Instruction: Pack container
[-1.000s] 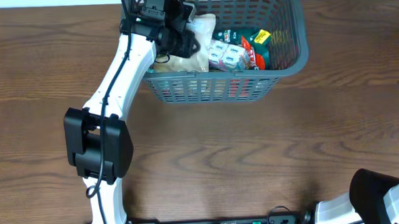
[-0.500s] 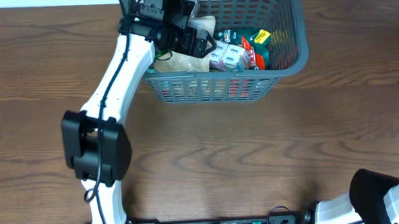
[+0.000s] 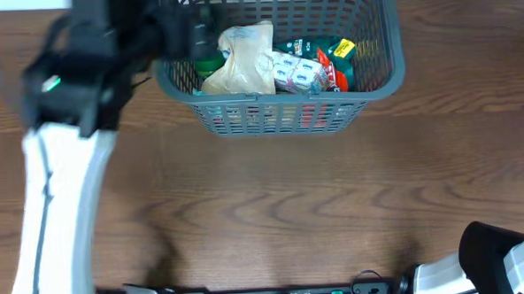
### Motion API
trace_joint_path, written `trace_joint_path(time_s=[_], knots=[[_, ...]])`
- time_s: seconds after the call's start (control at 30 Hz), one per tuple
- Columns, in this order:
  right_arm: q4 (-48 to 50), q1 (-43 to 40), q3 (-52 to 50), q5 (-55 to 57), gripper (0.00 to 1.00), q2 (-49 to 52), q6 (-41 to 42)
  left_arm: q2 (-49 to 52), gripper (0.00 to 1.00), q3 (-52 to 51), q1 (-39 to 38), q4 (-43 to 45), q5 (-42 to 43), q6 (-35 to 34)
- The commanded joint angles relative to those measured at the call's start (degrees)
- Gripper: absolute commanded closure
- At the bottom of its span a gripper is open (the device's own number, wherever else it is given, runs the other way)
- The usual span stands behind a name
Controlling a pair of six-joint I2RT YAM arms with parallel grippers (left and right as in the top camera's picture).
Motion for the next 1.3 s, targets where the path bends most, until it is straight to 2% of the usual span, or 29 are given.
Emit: trace_joint_path(time_s=[0.0,0.17,0.33,1.03,1.27], knots=[[-0.17,-0.31,-0.04,0.59,0.01,0.09,0.85,-2.51,0.01,0.15,2.14,-4.68,-13.55,-1.2],[-0.17,-0.31,-0.04,0.59,0.01,0.09,0.85,-4.7,0.01,0.15,5.18,-13.14,-16.94,-1.2],[-0.17,-0.31,-0.04,0.59,0.01,0.09,0.85,-4.59,0.02,0.13,6.21,-16.48,-16.94,-1.18],[-0.17,-0.31,-0.04,0.59,0.01,0.09,0.85,-4.7,0.01,0.09,6.88,-16.72,-17.81,-1.16],[-0.17,-0.31,-0.04,0.57,0.01,0.09,0.85,-10.8,0.01,0.09,9.77,-15.17,-17.79,-3.78]])
